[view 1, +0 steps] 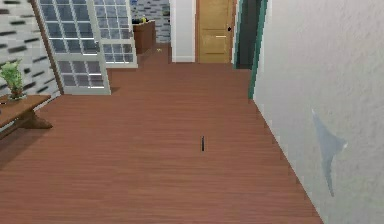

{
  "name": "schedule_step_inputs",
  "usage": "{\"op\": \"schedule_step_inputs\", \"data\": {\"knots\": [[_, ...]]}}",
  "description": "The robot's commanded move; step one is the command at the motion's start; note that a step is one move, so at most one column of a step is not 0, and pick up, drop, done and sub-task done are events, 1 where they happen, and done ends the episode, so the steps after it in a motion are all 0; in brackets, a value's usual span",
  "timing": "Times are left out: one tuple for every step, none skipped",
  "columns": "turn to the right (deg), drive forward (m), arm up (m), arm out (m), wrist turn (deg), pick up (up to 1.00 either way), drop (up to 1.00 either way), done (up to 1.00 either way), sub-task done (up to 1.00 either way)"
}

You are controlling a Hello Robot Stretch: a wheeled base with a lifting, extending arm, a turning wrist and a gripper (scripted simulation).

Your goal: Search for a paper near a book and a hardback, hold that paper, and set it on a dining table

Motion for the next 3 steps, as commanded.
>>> {"op": "schedule_step_inputs", "data": {"knots": [[0.0, 0.00, 0.10, 0.00, 0.0, 0.00, 0.00, 0.00, 0.00], [0.0, 0.00, 0.00, -0.08, 0.0, 0.00, 0.00, 0.00, 0.00], [0.0, 0.00, 0.00, 0.00, 0.0, 0.00, 0.00, 1.00, 0.00]]}}
